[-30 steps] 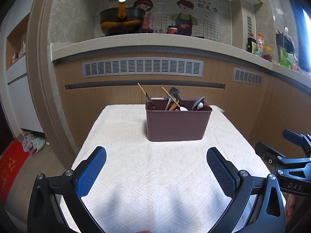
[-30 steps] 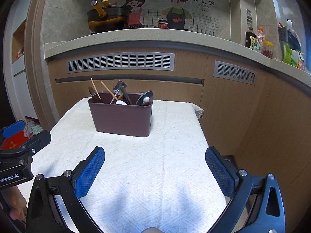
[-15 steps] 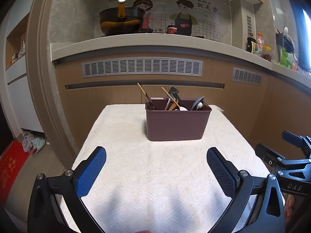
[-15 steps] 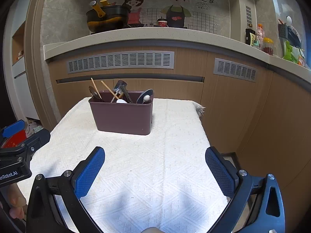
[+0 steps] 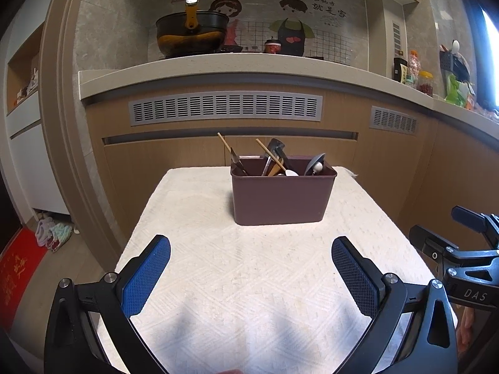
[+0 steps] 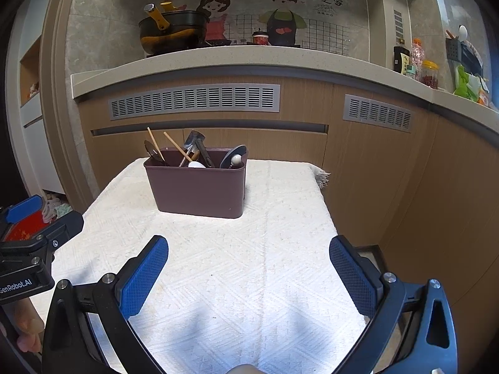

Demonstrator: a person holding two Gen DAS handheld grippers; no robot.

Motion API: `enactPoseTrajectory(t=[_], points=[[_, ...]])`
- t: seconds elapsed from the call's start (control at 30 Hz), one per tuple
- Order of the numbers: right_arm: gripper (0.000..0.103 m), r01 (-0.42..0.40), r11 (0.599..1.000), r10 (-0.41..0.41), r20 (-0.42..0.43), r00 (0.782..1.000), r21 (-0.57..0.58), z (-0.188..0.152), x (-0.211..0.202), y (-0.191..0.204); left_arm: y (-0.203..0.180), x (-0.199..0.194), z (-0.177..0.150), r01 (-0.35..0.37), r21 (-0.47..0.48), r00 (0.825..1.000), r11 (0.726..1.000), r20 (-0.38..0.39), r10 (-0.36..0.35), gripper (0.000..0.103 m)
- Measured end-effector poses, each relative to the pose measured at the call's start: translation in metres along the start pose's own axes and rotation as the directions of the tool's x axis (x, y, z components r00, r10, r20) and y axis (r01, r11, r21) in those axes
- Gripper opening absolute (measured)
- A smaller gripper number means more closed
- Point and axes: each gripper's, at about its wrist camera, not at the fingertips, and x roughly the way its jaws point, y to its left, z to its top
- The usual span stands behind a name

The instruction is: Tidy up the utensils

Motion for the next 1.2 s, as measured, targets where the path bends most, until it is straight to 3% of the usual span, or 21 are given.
enactPoseTrajectory(t=[1.2], points=[[0.103,-0.023,1.0,0.023,0.003,1.0,0.006,-0.0005,-0.0057,-0.0016,-0.0026,-0.0038,-0.0096,0.018,0.001,1.0,1.0,-0.026,-0.018,0.103]])
